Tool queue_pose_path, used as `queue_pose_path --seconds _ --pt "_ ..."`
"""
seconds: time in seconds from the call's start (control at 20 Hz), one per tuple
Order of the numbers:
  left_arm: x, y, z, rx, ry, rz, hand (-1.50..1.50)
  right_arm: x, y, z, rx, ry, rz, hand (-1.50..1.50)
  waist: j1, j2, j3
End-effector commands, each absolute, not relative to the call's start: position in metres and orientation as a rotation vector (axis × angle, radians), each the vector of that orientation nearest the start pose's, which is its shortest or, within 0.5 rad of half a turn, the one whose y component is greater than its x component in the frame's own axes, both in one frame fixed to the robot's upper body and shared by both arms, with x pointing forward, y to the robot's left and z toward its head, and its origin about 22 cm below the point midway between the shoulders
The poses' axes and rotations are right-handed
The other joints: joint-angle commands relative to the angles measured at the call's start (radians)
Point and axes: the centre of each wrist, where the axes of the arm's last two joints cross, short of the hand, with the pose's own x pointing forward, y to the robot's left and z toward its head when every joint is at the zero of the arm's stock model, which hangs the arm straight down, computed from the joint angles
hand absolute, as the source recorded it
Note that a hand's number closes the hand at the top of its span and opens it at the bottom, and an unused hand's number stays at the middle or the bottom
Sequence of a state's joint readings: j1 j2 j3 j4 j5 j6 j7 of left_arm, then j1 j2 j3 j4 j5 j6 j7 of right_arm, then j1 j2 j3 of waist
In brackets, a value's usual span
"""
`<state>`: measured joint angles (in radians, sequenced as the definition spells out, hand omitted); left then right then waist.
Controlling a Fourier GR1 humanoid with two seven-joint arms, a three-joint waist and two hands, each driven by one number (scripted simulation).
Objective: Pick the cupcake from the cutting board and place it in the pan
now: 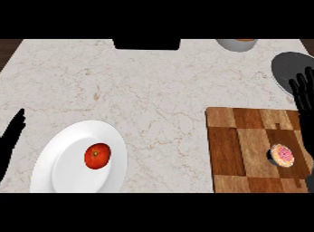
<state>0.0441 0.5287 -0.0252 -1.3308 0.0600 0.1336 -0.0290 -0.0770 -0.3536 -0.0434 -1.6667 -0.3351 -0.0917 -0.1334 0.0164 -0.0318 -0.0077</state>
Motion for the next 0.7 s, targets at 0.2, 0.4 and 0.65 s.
queue_pose_path --seconds 0.2,0.4,0.65 --pt "0.270 0.312 0.029 0.296 -1.614 -0.182 0.00 0.262 -0.256 0.072 0.607 -1.667 0.729 1.50 0.072 0.049 0.010" --pt "0.283 0.288 0.034 0.195 -1.640 -0.071 0.00 0.270 -0.304 0.092 0.699 -1.749 0.938 -1.50 -0.009 0.045 0.018" --pt "0.287 0.286 0.038 0.201 -1.640 -0.052 0.00 0.287 -0.391 0.144 0.580 -1.968 0.972 -1.50 -0.011 0.048 0.019"
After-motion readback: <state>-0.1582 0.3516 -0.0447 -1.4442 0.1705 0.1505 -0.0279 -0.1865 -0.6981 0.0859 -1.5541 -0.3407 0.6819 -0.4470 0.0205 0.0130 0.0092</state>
